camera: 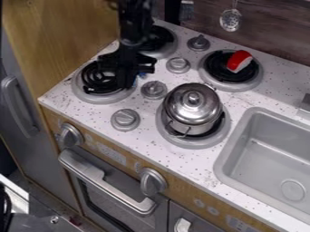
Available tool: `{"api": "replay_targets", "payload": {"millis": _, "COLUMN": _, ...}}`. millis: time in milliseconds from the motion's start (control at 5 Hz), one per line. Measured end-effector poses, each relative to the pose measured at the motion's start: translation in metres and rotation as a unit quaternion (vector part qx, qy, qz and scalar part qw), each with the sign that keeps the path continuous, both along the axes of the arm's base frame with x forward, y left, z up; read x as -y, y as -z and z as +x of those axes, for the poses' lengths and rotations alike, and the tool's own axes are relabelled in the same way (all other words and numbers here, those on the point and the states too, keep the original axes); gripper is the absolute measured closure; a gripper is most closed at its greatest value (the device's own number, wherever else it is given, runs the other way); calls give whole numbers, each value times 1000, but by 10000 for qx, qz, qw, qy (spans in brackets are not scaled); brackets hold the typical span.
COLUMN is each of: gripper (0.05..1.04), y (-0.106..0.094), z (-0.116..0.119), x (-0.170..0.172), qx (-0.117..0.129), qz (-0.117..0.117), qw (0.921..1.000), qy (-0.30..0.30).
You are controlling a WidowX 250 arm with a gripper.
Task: Move the blue objet
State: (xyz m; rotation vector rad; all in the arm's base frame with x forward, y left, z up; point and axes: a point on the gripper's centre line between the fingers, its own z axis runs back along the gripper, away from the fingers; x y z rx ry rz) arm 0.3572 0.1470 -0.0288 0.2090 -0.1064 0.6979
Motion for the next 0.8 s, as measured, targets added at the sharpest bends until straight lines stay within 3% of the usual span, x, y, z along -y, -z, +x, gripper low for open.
{"api": "replay_targets", "payload": {"millis": 200, "gripper": 864, "y": 3, "z": -3, "x": 2, "qx": -61, "qz": -63, "qw": 9999, "qy": 67}}
{"api": "replay_targets", "payload": {"millis": 600, "gripper": 307, "y": -20, "z": -2, "x": 14, "qx": 124, "qz": -145, "qw": 9997, "qy": 157}}
{"api": "replay_targets", "payload": {"millis": 800, "gripper": 89, "y": -20, "z": -1, "x": 16, "qx": 118, "qz": -144, "qw": 9996, "qy": 210}}
